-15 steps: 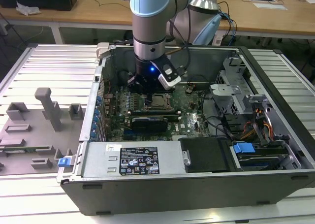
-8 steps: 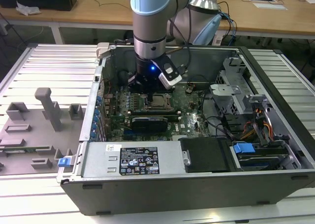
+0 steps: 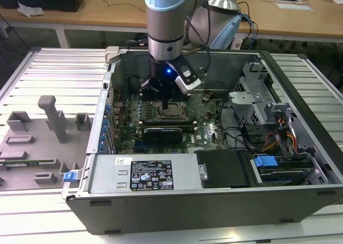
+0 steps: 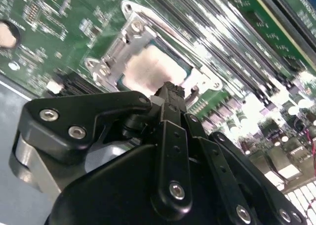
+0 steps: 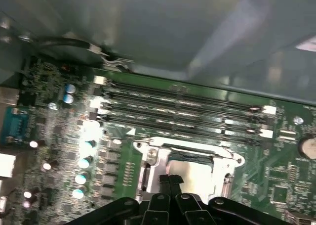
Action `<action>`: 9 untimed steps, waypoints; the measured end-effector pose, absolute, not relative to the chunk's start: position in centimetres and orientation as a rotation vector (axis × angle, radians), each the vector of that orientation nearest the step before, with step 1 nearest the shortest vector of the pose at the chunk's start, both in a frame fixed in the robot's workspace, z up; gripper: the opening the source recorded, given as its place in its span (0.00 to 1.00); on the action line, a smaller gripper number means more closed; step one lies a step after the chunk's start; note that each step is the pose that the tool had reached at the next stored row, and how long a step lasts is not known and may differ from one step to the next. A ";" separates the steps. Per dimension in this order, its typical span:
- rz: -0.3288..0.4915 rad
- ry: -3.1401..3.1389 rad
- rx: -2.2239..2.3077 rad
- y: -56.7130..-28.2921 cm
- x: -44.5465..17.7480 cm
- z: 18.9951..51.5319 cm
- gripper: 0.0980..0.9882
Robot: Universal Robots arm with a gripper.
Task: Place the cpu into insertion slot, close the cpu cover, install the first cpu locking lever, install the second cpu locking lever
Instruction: 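Close the cpu cover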
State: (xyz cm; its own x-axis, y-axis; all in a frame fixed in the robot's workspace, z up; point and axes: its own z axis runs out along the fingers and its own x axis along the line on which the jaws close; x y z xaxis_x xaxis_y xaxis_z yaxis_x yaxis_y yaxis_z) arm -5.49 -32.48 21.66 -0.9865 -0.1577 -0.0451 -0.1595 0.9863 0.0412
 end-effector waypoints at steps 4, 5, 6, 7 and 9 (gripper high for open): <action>0.032 3.099 -0.247 -32.5 -4.4 21.8 0.01; 0.029 3.099 -0.247 -32.5 -4.4 22.4 0.01; 0.028 3.099 -0.247 -32.5 -4.4 23.0 0.01; 0.027 3.099 -0.247 -32.5 -4.4 23.8 0.01; 0.023 3.099 -0.247 -32.5 -4.4 25.2 0.01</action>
